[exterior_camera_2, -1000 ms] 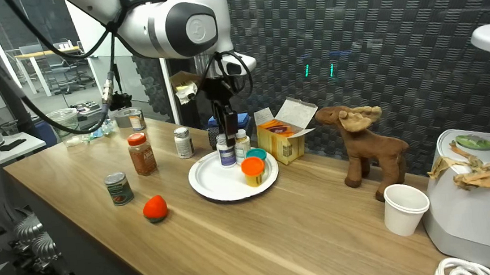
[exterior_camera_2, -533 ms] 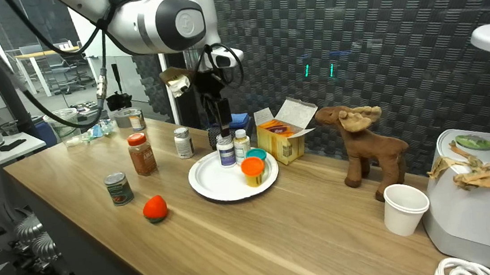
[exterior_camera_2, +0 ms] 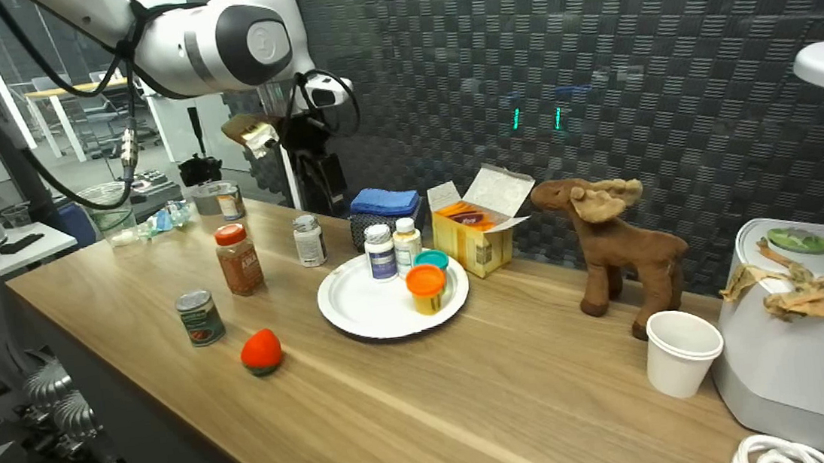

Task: Pick up all the objects surrounding the white plate and arrange them on the plate

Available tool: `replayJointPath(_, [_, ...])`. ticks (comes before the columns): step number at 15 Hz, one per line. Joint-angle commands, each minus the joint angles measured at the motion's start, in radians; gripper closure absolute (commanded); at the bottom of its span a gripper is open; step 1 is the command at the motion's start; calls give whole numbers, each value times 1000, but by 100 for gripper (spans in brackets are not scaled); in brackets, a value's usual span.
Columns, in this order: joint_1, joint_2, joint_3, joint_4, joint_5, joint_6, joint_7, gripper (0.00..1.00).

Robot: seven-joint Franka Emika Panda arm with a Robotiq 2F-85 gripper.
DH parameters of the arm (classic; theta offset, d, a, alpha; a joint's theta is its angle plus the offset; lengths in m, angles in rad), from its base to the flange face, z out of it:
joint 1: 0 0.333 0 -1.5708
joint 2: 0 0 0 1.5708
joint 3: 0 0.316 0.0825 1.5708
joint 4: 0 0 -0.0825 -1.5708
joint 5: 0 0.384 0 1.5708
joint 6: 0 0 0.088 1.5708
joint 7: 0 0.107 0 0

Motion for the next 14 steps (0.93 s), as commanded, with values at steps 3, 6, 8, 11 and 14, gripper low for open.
replayJointPath(3, [18, -2, -3, -6, -15, 6, 5, 0])
replayJointPath(6, [23, -2, -5, -21, -14, -12, 22, 0])
replayJointPath(8, [19, -3, 3, -28, 1, -26, 17, 0])
replayJointPath(11, [23, -5, 10, -38, 3, -27, 18, 0])
replayJointPath(14, [35, -9, 14, -46, -2, -29, 30, 0])
